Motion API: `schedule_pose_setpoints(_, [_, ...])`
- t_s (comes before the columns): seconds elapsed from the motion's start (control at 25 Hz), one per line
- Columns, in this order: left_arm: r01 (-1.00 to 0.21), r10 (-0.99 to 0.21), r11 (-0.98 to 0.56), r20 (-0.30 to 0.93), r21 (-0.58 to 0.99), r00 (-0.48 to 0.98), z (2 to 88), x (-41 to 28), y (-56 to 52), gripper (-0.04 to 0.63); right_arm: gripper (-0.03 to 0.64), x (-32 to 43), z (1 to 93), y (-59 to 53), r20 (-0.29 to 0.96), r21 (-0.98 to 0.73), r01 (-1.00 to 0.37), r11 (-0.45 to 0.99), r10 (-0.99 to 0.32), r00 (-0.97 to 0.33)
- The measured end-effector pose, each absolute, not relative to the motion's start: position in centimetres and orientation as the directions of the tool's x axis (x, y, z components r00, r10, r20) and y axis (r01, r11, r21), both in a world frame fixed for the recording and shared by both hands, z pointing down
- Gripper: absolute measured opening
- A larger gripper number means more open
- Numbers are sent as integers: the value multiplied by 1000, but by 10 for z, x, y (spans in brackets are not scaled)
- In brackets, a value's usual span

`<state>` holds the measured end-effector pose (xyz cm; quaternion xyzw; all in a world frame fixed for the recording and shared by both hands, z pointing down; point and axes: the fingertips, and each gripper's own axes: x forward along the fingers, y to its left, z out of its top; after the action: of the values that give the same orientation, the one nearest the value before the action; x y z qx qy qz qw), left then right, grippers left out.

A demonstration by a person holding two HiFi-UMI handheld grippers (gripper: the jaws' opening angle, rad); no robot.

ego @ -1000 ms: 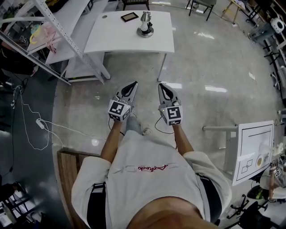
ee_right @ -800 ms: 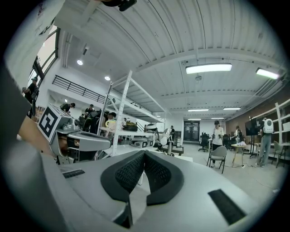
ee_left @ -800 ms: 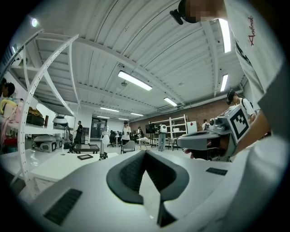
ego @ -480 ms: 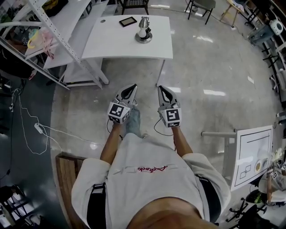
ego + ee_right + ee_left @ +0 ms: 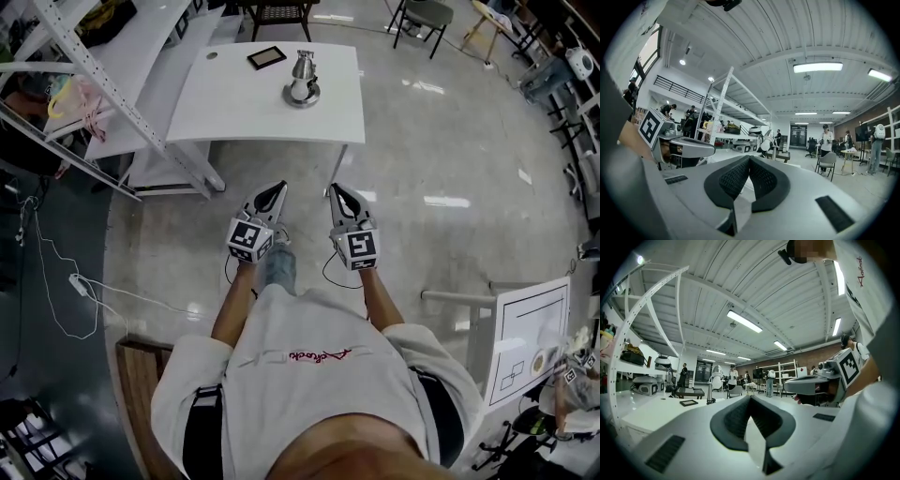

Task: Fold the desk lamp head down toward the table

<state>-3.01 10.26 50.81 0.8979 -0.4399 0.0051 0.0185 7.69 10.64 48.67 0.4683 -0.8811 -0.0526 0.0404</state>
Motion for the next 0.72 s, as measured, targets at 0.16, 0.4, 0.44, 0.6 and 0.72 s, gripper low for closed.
schedule_pose_setpoints(0.16, [-789, -788, -614, 27, 42, 615, 511, -39, 66, 20, 18, 69, 486, 72, 25, 127, -824, 552, -832, -554])
schedule_pose_setpoints(0.4, [-779, -778, -625, 35, 53, 627, 514, -47, 14, 20, 19, 61, 488, 22, 38, 123, -834, 538, -842, -538])
schedule_pose_setpoints(0.44, [-778, -777, -626, 35, 55, 628, 514, -49, 5, 20, 19, 60, 488, 14, 40, 122, -836, 535, -844, -535])
schedule_pose_setpoints(0.6, [-774, -774, -630, 40, 61, 632, 511, -58, -28, 20, 18, 56, 487, -17, 53, 121, -844, 522, -853, -520])
schedule_pose_setpoints(0.72, [-771, -770, -633, 46, 64, 636, 509, -66, -53, 20, 18, 54, 484, -42, 62, 123, -853, 508, -861, -504])
